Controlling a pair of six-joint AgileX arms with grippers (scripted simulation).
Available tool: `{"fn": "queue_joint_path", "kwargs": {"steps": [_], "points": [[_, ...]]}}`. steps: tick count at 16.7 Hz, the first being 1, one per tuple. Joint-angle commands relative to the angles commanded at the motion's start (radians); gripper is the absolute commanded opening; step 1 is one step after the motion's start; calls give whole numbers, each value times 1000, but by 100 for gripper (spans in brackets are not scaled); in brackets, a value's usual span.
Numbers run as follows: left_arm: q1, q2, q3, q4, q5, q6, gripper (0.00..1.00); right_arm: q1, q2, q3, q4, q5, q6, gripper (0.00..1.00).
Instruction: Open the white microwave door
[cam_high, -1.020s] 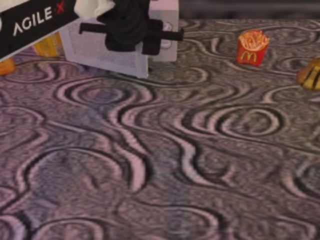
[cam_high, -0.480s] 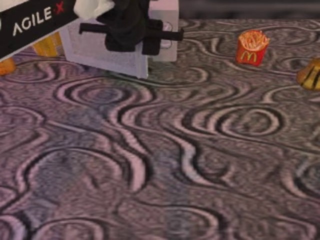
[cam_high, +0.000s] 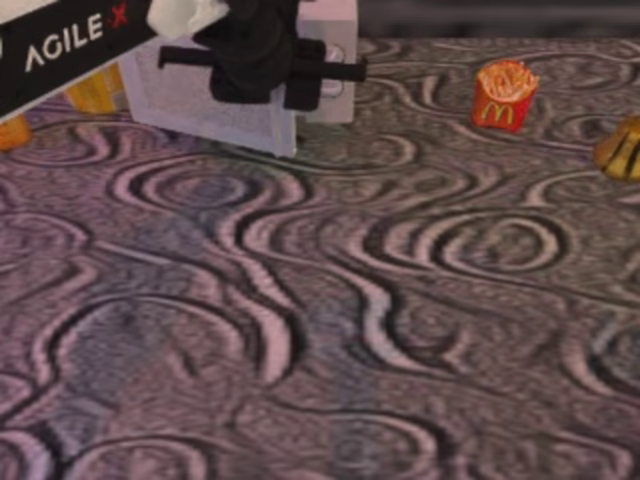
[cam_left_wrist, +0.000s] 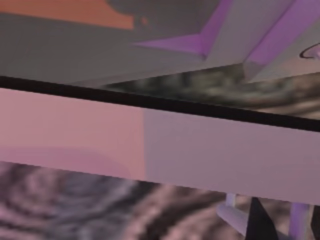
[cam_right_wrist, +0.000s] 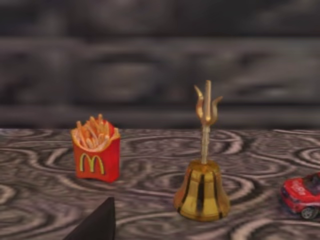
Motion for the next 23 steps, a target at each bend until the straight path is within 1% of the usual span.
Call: {"fn": "queue_joint_path", "kwargs": {"steps": [3, 5, 12, 23], "points": [[0, 0, 0, 0, 0, 0, 0, 0, 0, 0, 0, 0, 0, 100], [-11, 0, -2, 2, 11, -3, 0, 0, 0, 0, 0, 0, 0, 100], [22, -89, -133, 58, 62, 111, 0, 0, 0, 0, 0, 0, 0, 100], [23, -89, -134, 59, 62, 112, 0, 0, 0, 0, 0, 0, 0, 100]]}}
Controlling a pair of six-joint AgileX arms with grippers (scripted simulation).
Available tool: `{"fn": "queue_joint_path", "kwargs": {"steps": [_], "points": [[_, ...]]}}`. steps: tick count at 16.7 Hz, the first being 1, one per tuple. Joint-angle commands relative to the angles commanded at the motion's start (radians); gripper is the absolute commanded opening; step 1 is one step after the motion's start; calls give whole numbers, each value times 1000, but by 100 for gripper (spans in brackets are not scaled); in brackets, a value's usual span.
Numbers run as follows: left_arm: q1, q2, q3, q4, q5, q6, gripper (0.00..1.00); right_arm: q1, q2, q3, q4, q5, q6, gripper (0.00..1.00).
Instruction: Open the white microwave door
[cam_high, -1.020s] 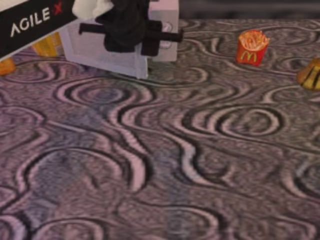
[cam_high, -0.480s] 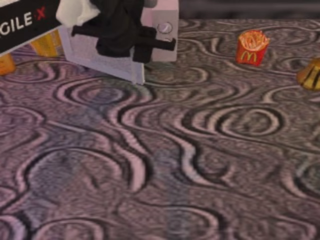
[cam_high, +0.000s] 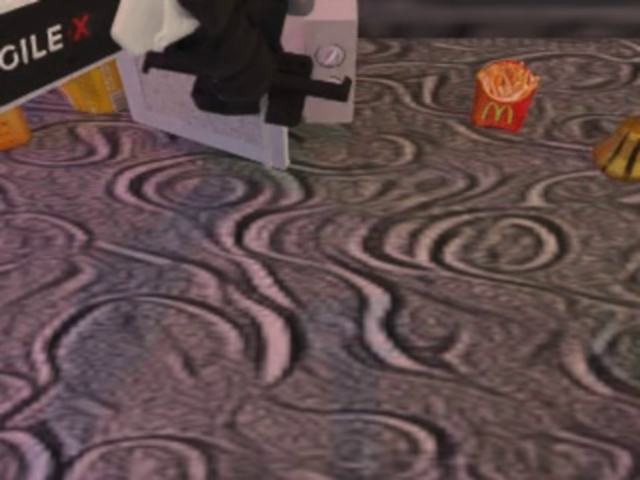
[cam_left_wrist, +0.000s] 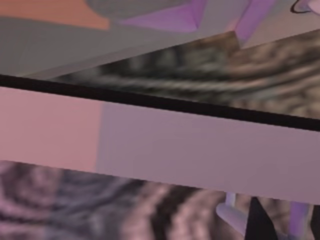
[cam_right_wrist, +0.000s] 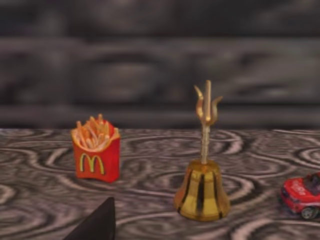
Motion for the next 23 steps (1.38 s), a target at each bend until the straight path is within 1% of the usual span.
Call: {"fn": "queue_joint_path", "kwargs": {"steps": [13, 14, 16, 21, 23], "points": [[0, 0, 0, 0, 0, 0, 0, 0, 0, 0, 0, 0, 0, 100], [-11, 2, 0, 0, 10, -7, 0, 0, 0, 0, 0, 0, 0, 100], [-7, -8, -13, 5, 17, 8, 0, 0, 0, 0, 0, 0, 0, 100], [27, -73, -103, 37, 64, 109, 0, 0, 0, 0, 0, 0, 0, 100], [31, -80, -113, 40, 69, 121, 0, 0, 0, 0, 0, 0, 0, 100]]}}
